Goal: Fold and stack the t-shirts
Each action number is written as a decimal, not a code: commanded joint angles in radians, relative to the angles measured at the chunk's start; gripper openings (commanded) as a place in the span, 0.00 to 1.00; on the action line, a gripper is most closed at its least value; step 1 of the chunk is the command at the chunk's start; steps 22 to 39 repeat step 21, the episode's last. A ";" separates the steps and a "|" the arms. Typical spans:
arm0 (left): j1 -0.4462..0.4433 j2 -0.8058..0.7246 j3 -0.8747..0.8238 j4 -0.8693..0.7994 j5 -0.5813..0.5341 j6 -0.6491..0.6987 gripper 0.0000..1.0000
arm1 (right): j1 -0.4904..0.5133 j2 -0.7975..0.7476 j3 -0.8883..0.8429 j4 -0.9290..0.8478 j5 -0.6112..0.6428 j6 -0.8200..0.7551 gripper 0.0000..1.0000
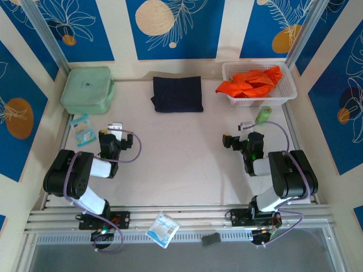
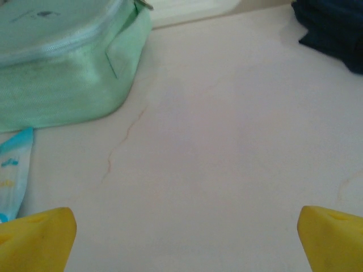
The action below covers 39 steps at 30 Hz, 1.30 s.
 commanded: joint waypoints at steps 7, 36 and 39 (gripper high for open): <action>0.027 -0.016 0.027 -0.029 0.064 -0.026 0.99 | -0.047 -0.013 0.097 -0.072 -0.085 0.052 0.99; 0.049 -0.018 0.033 -0.046 0.110 -0.037 0.99 | -0.046 -0.012 0.095 -0.067 -0.084 0.051 0.99; 0.049 -0.018 0.033 -0.046 0.110 -0.037 0.99 | -0.046 -0.012 0.095 -0.067 -0.084 0.051 0.99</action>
